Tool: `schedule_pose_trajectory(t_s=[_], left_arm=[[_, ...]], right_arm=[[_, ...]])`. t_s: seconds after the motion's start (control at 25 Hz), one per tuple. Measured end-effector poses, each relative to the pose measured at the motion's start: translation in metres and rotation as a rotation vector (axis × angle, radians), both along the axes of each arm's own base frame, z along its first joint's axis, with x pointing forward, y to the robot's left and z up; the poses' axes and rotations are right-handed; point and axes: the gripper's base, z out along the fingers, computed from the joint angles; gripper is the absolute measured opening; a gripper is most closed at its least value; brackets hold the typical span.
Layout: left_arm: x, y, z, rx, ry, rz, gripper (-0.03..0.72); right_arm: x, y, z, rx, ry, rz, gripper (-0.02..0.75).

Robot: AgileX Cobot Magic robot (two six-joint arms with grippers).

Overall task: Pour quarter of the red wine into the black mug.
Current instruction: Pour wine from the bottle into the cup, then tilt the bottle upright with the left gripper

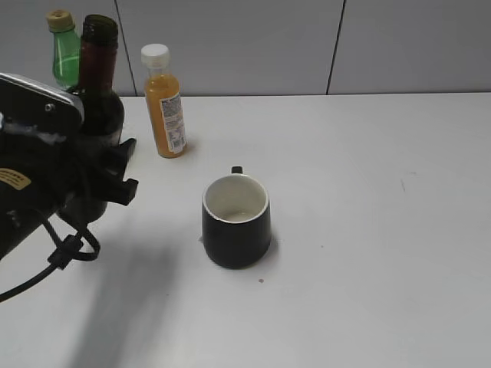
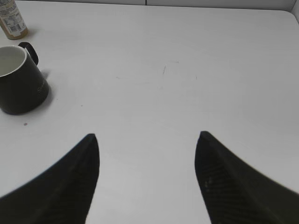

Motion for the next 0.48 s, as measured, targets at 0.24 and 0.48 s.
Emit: schedule_pose_trajectory(t_s=[0.24, 0.48], left_arm=[[0.000, 0.007, 0.000, 0.179, -0.010, 0.029, 0.543], [-0.001, 0.013, -0.002, 0.270, 0.020, 0.077, 0.542]], right_arm=[[0.000, 0.000, 0.000, 0.000, 0.000, 0.000, 0.494], [0.000, 0.000, 0.000, 0.000, 0.000, 0.000, 0.494]])
